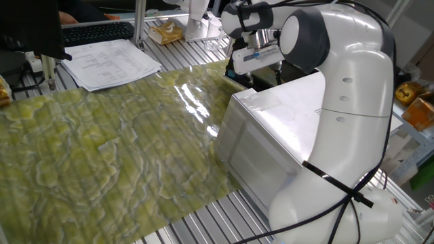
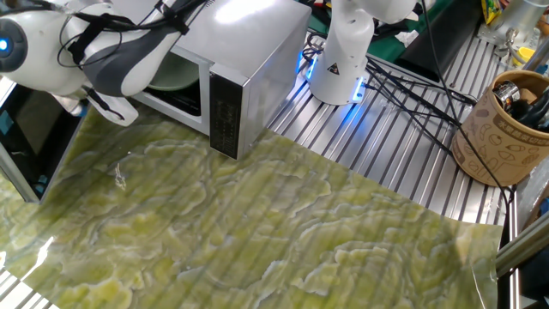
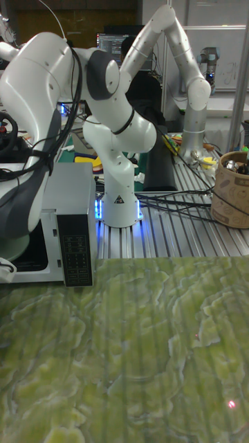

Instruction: Put the bowl into the microwave

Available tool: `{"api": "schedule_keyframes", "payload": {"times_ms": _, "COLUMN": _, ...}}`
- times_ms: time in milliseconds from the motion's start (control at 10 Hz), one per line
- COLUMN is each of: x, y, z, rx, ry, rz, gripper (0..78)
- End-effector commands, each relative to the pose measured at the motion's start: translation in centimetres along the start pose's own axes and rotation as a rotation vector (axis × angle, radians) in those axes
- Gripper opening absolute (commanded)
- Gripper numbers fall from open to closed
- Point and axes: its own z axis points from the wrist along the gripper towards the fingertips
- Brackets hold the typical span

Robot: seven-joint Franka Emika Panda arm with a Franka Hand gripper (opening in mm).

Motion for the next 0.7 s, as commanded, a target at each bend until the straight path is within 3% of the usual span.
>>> {"api": "schedule_keyframes", "payload": {"times_ms": 100, "x": 1.4, "y": 0.6, "z": -1.9, "rx": -0.008, "ry": -0.007, "rz": 0.015, "gripper": 77.5}}
{"api": "schedule_keyframes", "payload": {"times_ms": 400, "x": 2.3, "y": 0.5, "z": -2.9, "rx": -0.018, "ry": -0.045, "rz": 0.01, "gripper": 77.5}}
{"api": "schedule_keyframes", "payload": {"times_ms": 700, "x": 2.8, "y": -0.2, "z": -3.2, "rx": -0.018, "ry": -0.054, "rz": 0.013, "gripper": 77.5}}
